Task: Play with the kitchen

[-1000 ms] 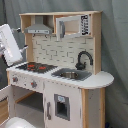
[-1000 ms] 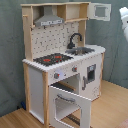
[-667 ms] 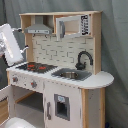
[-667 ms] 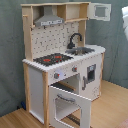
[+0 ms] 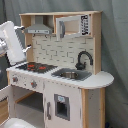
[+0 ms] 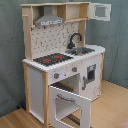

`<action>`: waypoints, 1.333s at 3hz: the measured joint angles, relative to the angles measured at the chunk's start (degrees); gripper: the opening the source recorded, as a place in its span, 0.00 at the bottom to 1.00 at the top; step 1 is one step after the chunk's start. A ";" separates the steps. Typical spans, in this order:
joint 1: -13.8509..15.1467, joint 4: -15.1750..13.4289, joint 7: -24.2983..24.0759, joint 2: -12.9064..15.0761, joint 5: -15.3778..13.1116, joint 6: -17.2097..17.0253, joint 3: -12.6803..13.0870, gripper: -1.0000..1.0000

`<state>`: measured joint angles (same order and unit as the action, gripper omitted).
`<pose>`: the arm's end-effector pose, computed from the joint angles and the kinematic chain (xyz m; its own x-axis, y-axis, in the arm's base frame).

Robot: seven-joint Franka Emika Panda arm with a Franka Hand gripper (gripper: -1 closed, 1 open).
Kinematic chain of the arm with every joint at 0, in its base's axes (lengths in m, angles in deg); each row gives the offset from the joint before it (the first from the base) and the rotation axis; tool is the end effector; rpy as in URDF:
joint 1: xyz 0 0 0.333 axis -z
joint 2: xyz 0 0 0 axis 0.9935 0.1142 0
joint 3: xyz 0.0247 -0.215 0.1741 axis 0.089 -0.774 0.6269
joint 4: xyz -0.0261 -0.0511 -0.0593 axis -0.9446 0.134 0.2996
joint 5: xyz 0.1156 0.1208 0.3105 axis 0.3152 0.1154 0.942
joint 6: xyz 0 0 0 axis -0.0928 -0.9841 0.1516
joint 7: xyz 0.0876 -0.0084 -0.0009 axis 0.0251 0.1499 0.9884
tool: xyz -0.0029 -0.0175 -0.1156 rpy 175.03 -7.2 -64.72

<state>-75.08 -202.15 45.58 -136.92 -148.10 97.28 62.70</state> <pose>0.1317 0.1918 0.6675 0.6078 0.6311 0.4821 -0.5867 -0.0523 0.8081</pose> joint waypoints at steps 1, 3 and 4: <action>-1.23 -0.77 -3.38 -0.07 -2.70 -3.27 -3.63 1.00; -1.24 -2.54 -10.28 -0.13 -7.62 -4.55 -12.97 1.00; -1.24 -3.99 -14.01 0.20 -8.10 -3.02 -17.67 1.00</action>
<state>-76.32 -206.15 31.57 -136.72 -156.19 94.25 45.03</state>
